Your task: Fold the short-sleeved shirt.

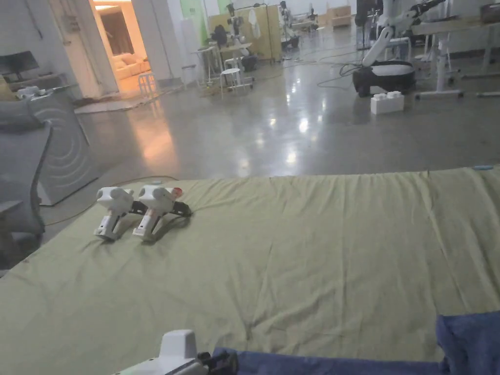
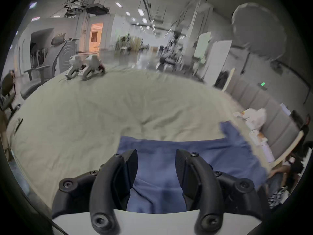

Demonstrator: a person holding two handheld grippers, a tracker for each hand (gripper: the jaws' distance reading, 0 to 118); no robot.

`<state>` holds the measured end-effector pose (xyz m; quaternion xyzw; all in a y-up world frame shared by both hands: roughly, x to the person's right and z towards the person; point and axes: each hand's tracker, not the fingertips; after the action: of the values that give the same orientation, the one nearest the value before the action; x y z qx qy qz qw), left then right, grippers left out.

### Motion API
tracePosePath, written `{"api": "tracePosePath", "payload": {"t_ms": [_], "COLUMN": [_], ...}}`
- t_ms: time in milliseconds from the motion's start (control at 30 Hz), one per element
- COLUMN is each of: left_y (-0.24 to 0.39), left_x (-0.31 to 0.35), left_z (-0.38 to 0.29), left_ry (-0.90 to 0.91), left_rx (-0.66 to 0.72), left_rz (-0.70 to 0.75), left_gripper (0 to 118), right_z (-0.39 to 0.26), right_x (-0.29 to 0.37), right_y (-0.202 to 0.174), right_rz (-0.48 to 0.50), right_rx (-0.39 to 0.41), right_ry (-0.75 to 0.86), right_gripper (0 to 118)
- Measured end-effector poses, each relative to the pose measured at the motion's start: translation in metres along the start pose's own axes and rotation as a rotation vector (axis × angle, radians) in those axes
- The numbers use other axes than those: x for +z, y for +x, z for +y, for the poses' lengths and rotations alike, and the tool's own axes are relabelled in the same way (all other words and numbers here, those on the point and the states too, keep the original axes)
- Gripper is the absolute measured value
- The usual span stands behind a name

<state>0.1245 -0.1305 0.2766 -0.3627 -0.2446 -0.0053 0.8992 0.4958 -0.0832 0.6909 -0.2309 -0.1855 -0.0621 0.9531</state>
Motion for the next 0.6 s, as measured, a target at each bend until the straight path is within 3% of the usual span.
{"api": "tracePosePath", "payload": {"t_ms": [267, 467, 500, 567, 600], "left_y": [-0.023, -0.013, -0.011, -0.012, -0.011], "left_x": [-0.102, -0.119, -0.119, -0.12, -0.123], "left_z": [0.013, 0.003, 0.003, 0.003, 0.003], "left_ry": [-0.171, -0.203, -0.204, -0.215, -0.23], "left_rx": [0.061, 0.014, 0.004, -0.01, 0.015], "left_rz": [0.089, 0.147, 0.151, 0.117, 0.086], "left_gripper": [49, 46, 41, 9, 2], "right_z": [-0.023, -0.025, -0.025, -0.025, -0.026], "right_x": [-0.025, -0.032, -0.034, -0.039, -0.042], "right_y": [0.035, 0.039, 0.039, 0.04, 0.039], "right_rz": [-0.068, -0.08, -0.077, -0.069, -0.062], "right_rx": [-0.125, -0.12, -0.12, -0.126, -0.13], "right_ry": [-0.126, -0.159, -0.161, -0.166, -0.169], "right_gripper": [0, 0, 0, 0, 0]}}
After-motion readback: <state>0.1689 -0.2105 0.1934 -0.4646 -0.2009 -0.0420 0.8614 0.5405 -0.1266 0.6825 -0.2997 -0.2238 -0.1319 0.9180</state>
